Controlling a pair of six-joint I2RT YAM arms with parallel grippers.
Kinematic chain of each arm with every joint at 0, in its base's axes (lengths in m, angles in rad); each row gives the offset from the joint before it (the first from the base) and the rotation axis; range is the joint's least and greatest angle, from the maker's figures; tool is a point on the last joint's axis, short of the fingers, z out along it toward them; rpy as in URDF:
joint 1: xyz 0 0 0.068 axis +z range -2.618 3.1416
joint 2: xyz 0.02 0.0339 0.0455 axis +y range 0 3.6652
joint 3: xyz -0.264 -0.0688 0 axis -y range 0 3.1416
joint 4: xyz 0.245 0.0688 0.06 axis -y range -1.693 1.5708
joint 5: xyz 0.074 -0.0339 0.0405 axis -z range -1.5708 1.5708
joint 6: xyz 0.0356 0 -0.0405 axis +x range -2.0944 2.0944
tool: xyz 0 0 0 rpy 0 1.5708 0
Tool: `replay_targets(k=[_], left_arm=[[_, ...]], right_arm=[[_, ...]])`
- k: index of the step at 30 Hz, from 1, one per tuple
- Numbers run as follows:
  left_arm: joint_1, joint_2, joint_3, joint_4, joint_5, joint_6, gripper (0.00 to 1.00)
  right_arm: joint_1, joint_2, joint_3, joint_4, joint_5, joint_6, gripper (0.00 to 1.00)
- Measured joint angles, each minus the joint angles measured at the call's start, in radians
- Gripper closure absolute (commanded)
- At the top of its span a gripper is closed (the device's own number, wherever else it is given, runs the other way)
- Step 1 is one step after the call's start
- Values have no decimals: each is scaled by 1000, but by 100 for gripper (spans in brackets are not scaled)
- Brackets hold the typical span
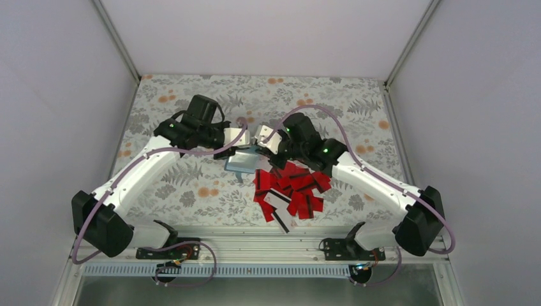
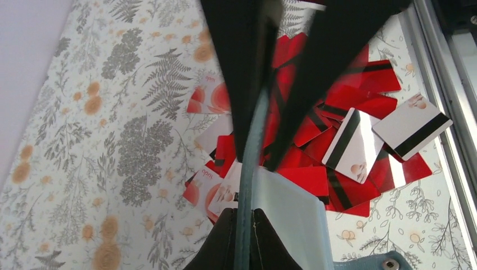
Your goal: Put the credit cards into the card holder
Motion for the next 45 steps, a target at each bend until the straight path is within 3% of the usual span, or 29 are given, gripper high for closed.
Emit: replay_targets(k=[2, 4, 8, 15, 24, 30, 35, 39, 45], left_arm=[[-3, 1, 0, 1, 2, -21, 98], [-3, -2, -4, 24, -2, -57, 98], [-6, -30, -52, 122, -40, -199, 98], [-6, -80, -167, 298, -233, -582, 97], [-6, -212, -367, 459, -553, -1128, 97], [-6, -358, -557, 515, -718, -1446, 97], [-6, -500, -705, 524, -814, -1653, 98], [-6, -626, -839, 558, -843, -1800, 97], [-6, -749, -1067, 685, -851, -1980, 91]], right_arm=[[0, -6, -6, 3, 2, 3, 42], [1, -25, -24, 22, 10, 19, 20], [1, -87, -68, 80, 45, 72, 11], [-37, -145, -87, 225, 172, 270, 6], [-104, -100, -87, 314, 246, 678, 10], [-107, 9, -72, 320, 200, 940, 21], [-107, 153, 38, 243, 98, 1106, 26], [-107, 259, 162, 171, -4, 1178, 29], [-107, 298, 209, 114, -103, 1209, 30]])
